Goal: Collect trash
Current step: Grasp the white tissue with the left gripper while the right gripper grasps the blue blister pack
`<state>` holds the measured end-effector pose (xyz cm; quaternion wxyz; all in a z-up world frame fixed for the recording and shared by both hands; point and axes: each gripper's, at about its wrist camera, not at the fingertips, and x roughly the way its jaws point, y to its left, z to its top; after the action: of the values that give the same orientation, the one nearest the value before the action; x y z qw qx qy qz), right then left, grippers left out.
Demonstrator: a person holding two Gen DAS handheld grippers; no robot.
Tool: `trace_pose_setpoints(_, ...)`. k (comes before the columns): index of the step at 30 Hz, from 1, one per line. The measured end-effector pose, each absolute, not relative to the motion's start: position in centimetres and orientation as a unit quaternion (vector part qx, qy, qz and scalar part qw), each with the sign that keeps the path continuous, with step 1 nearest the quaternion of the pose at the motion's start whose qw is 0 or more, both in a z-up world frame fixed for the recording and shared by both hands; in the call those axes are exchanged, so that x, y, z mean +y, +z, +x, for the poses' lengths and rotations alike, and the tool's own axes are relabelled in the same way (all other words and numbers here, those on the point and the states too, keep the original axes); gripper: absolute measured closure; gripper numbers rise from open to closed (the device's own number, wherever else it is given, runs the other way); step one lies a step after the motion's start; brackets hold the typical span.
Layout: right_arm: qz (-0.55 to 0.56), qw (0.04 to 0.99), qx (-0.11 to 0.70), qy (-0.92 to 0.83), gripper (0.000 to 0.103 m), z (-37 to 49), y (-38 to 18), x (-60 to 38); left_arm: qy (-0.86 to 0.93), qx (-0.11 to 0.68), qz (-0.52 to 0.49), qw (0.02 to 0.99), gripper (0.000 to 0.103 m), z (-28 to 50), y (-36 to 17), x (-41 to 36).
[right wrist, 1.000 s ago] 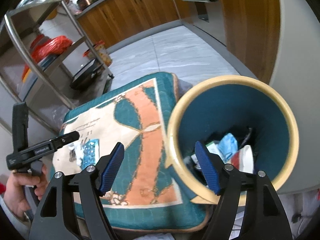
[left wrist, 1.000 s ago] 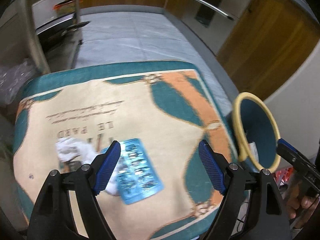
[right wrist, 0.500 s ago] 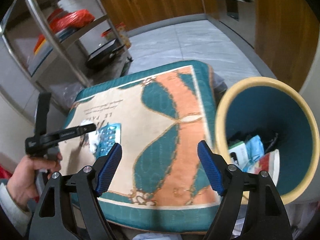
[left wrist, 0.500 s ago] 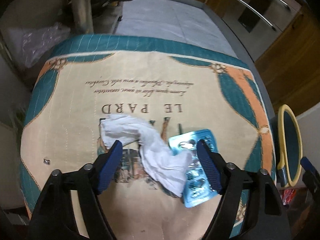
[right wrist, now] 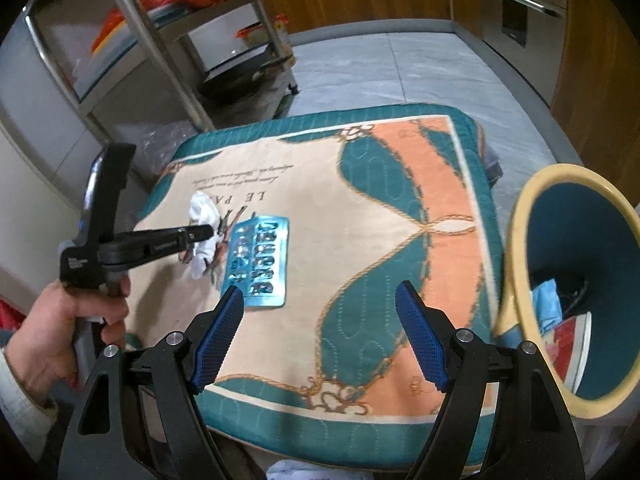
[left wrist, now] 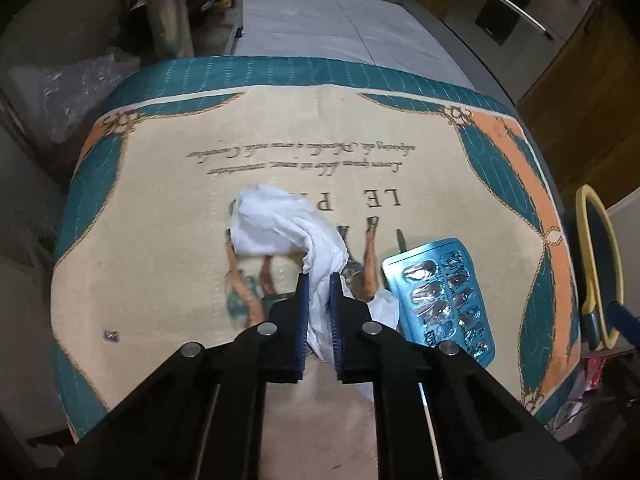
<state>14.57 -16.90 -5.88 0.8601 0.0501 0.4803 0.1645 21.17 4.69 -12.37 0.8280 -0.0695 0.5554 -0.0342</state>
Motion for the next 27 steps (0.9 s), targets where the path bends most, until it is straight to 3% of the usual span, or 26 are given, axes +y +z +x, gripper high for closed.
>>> trace_pose_setpoints(20, -0.024, 0.834, 0.52, 0.18, 0.012, 17.2, -9.8, -8.3, -0.046, 0.443, -0.172, 0.879, 0.094, 17.2, -1.0, 9.9)
trace_pose_setpoints(27, -0.083, 0.828, 0.532, 0.158, 0.012, 18.6, -12.0, -5.3, -0.045, 0.44, -0.194, 0.875, 0.094, 17.3, -1.1, 10.5)
